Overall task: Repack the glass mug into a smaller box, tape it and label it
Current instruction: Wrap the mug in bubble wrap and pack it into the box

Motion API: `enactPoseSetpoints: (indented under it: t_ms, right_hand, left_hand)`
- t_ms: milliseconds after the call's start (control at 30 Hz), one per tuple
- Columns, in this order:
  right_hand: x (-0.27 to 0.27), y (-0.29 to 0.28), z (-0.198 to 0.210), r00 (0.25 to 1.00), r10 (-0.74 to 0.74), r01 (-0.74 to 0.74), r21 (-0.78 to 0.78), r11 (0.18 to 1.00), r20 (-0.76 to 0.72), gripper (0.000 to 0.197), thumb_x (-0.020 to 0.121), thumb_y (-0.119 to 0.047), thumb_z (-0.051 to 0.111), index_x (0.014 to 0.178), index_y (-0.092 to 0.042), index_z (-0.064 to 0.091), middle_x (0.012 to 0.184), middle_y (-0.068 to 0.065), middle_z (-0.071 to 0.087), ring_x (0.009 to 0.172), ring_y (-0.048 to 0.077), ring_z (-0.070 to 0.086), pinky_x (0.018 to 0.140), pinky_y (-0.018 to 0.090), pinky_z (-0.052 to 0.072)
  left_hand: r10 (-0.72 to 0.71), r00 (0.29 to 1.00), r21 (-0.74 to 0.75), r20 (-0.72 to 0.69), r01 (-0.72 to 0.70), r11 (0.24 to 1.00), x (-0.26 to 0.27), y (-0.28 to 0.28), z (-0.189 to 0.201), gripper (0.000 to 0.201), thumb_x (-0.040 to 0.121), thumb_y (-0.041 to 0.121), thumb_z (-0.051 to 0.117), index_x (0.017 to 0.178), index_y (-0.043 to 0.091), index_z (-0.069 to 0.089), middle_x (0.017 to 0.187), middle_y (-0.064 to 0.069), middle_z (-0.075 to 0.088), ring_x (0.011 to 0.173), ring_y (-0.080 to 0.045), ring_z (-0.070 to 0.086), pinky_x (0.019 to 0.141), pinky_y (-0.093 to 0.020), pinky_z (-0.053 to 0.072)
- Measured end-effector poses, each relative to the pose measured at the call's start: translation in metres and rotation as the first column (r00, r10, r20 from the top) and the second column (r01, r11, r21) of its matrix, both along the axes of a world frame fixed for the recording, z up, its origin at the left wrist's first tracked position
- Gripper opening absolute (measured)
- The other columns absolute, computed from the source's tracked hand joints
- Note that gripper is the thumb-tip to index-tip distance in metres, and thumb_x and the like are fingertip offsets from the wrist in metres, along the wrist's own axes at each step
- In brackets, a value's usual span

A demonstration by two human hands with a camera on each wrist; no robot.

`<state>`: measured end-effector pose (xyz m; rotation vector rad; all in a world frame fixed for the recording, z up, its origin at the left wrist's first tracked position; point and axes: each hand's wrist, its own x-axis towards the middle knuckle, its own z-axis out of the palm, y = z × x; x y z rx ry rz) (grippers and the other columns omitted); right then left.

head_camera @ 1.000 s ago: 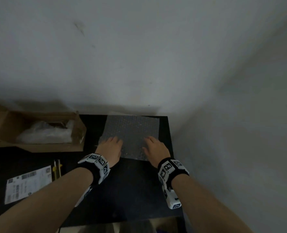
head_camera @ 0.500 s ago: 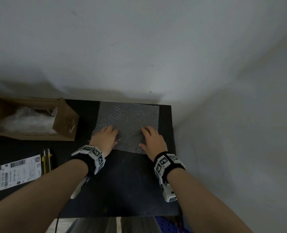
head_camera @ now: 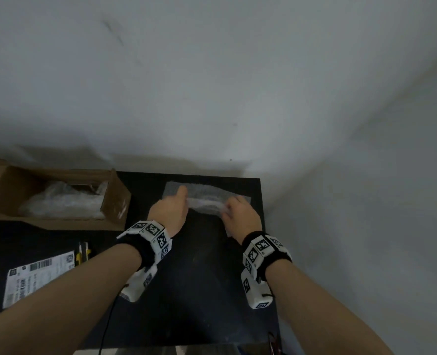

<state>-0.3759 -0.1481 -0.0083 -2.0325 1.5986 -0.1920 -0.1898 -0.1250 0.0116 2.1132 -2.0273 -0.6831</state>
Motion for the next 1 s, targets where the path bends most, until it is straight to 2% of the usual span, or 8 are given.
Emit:
enactPoseSetpoints:
  t_ms: [200, 300, 467, 533, 633, 767, 867, 1000]
  right_hand:
    - [0.032, -0.010, 0.064, 0.969, -0.107, 0.130, -0.090, 0.987, 0.223, 0.012, 0.093, -0.024, 0.055, 0.096, -0.013, 0.054, 0.089, 0.000, 0.056, 0.077, 0.015, 0.055, 0.067, 0.026, 0.045]
    - [0.058, -0.005, 0.092, 0.935, -0.092, 0.150, -0.149, 0.977, 0.341, 0.015, 0.092, -0.020, 0.056, 0.103, -0.011, 0.054, 0.098, 0.005, 0.060, 0.084, 0.016, 0.057, 0.075, 0.030, 0.050]
    - [0.102, 0.005, 0.122, 0.923, -0.008, 0.104, -0.230, 0.968, 0.386, 0.028, 0.089, -0.022, 0.061, 0.114, -0.013, 0.053, 0.118, 0.002, 0.056, 0.105, 0.013, 0.055, 0.086, 0.024, 0.046]
    - [0.125, 0.010, 0.130, 0.910, 0.052, 0.052, -0.237, 0.970, 0.412, 0.034, 0.084, -0.024, 0.067, 0.114, -0.014, 0.054, 0.120, 0.002, 0.056, 0.107, 0.014, 0.056, 0.089, 0.032, 0.051]
    - [0.159, 0.018, 0.135, 0.890, 0.144, -0.045, -0.232, 0.972, 0.432, 0.048, 0.076, -0.025, 0.076, 0.117, -0.012, 0.055, 0.122, 0.003, 0.053, 0.108, 0.016, 0.055, 0.091, 0.036, 0.050]
    - [0.201, 0.034, 0.138, 0.871, 0.209, -0.173, -0.120, 0.978, 0.445, 0.071, 0.070, -0.027, 0.082, 0.132, -0.016, 0.050, 0.142, 0.001, 0.040, 0.116, 0.015, 0.049, 0.097, 0.030, 0.045]
    - [0.225, 0.043, 0.140, 0.863, 0.208, -0.194, -0.079, 0.978, 0.460, 0.061, 0.078, -0.024, 0.076, 0.133, -0.016, 0.050, 0.142, 0.000, 0.041, 0.116, 0.015, 0.050, 0.092, 0.023, 0.043]
    - [0.240, 0.041, 0.143, 0.896, 0.153, -0.067, -0.213, 0.975, 0.418, 0.045, 0.085, -0.020, 0.068, 0.127, -0.014, 0.052, 0.131, 0.003, 0.052, 0.116, 0.016, 0.052, 0.094, 0.028, 0.045]
  left_hand:
    - [0.133, 0.938, -0.147, -0.321, -0.188, 0.971, 0.004, -0.028, 0.055, 0.018, 0.096, 0.022, 0.045, 0.106, 0.007, 0.045, 0.081, -0.011, 0.061, 0.078, -0.033, 0.062, 0.069, -0.039, 0.049]
    - [0.108, 0.886, -0.196, -0.451, -0.217, 0.956, 0.016, -0.029, 0.080, 0.016, 0.097, 0.024, 0.043, 0.104, 0.009, 0.043, 0.071, -0.004, 0.057, 0.071, -0.029, 0.060, 0.064, -0.037, 0.049]
    - [0.123, 0.707, -0.142, -0.696, -0.304, 0.942, 0.050, -0.017, 0.112, 0.025, 0.097, 0.040, 0.041, 0.102, 0.016, 0.044, 0.092, -0.007, 0.057, 0.082, -0.024, 0.060, 0.076, -0.041, 0.052]
    - [0.112, 0.688, -0.139, -0.717, -0.298, 0.945, 0.071, -0.008, 0.125, 0.029, 0.093, 0.042, 0.050, 0.104, 0.017, 0.042, 0.095, -0.005, 0.058, 0.080, -0.016, 0.060, 0.071, -0.030, 0.050]
    - [0.139, 0.678, -0.105, -0.722, -0.306, 0.946, 0.108, 0.004, 0.134, 0.040, 0.085, 0.033, 0.065, 0.110, 0.016, 0.040, 0.104, -0.008, 0.058, 0.089, -0.022, 0.063, 0.078, -0.037, 0.054]
    - [0.168, 0.685, -0.094, -0.709, -0.328, 0.940, 0.159, 0.023, 0.136, 0.035, 0.086, 0.019, 0.065, 0.110, 0.017, 0.039, 0.107, -0.010, 0.056, 0.095, -0.023, 0.059, 0.083, -0.038, 0.051]
    - [0.177, 0.738, -0.141, -0.651, -0.346, 0.927, 0.195, 0.035, 0.132, 0.033, 0.085, 0.007, 0.060, 0.110, 0.017, 0.042, 0.111, -0.012, 0.055, 0.096, -0.023, 0.057, 0.079, -0.031, 0.045]
    - [0.164, 0.773, -0.131, -0.613, -0.305, 0.943, 0.234, 0.049, 0.130, 0.032, 0.086, 0.002, 0.057, 0.111, 0.018, 0.046, 0.121, -0.014, 0.054, 0.097, -0.020, 0.057, 0.078, -0.030, 0.047]
